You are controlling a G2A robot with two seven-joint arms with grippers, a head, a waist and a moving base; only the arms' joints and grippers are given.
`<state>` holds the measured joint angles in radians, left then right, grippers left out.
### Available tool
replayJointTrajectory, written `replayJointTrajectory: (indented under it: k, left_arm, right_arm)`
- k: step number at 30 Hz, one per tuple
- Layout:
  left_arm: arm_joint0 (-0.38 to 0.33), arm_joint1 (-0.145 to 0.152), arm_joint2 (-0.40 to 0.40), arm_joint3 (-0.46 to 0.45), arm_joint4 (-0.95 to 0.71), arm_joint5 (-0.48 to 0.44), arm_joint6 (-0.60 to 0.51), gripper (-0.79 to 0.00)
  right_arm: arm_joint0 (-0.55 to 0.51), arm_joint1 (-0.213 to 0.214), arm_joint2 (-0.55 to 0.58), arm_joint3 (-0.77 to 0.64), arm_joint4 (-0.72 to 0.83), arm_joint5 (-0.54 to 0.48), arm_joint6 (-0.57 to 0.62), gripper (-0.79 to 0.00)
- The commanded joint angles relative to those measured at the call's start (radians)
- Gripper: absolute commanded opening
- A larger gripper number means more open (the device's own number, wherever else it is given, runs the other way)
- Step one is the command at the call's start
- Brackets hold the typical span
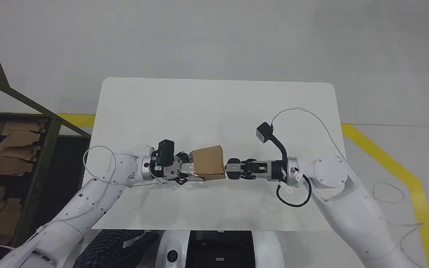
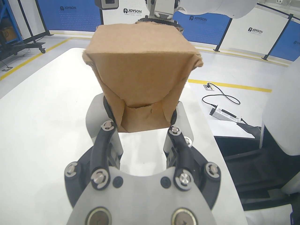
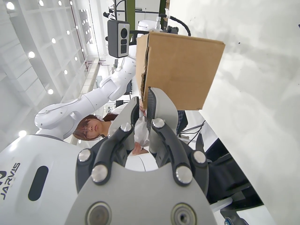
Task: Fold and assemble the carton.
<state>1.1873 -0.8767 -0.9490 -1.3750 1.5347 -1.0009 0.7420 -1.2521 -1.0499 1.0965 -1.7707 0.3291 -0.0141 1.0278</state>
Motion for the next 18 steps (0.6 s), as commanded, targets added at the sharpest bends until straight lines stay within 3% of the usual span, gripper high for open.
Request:
replayJointTrajectory:
  k: [1,8,18]
  left_arm:
    - [0.0,-0.001,0.0,0.002,-0.001,0.0,0.002,-0.48]
    - [-0.013,-0.007,0.011,0.05,0.018,0.026,-0.02,-0.483]
    - [-0.086,-0.041,0.078,0.179,0.037,0.061,-0.119,-0.486]
  right_arm:
    - [-0.011,0.003,0.013,-0.007,0.002,-0.004,-0.001,-0.723]
    - [-0.048,0.012,0.059,-0.017,0.008,-0.023,-0.017,-0.742]
    - [-0.073,0.018,0.086,0.0,0.021,-0.047,-0.022,-0.77]
